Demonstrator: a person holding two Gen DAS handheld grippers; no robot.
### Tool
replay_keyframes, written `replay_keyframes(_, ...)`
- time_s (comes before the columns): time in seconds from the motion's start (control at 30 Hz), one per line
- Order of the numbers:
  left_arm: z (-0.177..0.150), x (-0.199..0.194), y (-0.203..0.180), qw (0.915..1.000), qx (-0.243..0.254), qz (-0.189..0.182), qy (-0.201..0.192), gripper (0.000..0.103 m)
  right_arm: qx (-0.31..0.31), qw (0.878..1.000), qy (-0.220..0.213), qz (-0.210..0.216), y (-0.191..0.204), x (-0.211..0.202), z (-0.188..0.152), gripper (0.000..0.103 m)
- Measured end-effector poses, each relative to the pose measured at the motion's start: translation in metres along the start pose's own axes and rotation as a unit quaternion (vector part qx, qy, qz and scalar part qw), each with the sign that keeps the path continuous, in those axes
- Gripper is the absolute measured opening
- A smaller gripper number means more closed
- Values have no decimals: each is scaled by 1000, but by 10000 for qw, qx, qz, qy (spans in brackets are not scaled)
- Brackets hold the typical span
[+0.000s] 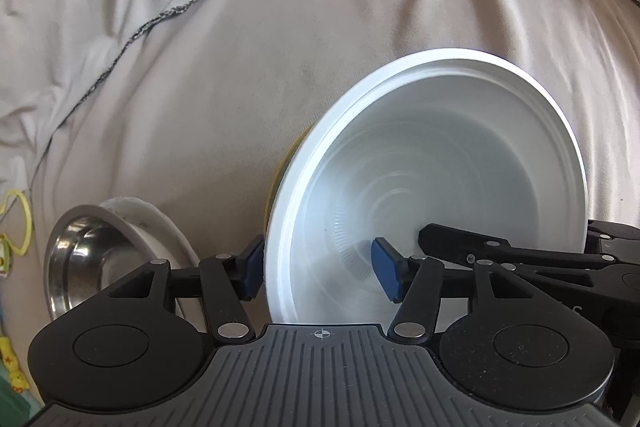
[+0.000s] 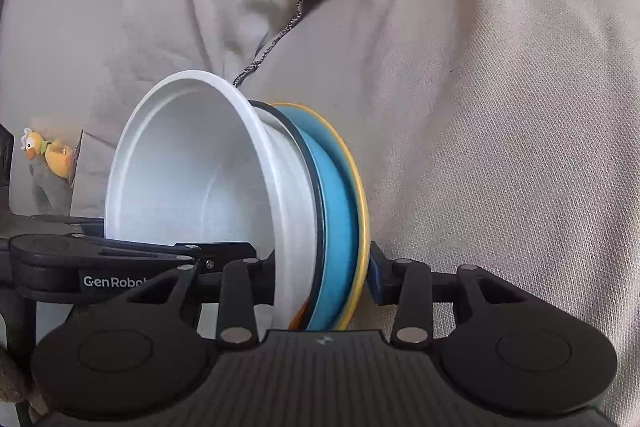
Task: Organize plates and bowls
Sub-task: 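Carry the bowl stack over the steel bowl on the flowered plate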
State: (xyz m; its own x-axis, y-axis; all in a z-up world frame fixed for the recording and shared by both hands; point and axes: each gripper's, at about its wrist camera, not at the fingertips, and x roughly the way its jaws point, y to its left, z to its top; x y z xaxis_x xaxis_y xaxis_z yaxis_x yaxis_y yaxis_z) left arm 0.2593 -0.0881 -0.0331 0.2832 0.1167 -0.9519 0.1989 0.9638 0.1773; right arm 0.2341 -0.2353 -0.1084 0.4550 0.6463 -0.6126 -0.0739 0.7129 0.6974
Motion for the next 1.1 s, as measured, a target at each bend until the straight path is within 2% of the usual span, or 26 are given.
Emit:
replay_keyframes(0.2,8,-3,6,9999,-35,-113,110,56,36,9999,77,-140,9,-2,3,43)
replay_keyframes(0.4,5,-10,14,9997,-46,-221,-26,58,-45,9998,44,-211,17,-8,8,43)
replay_keyframes(0.67,1,-35,25,9996,-86,-137,-223,58,-208,9996,-72,-150,39,-19,7,43)
replay_keyframes(0.9,-9,-80,66,9980,-321,83,-535,58,-645,9979,-49,55,97,-20,9,44)
replay_keyframes(1.1,-30,-107,132,9941,-809,350,-638,58,-1082,9930,322,351,162,16,-15,44)
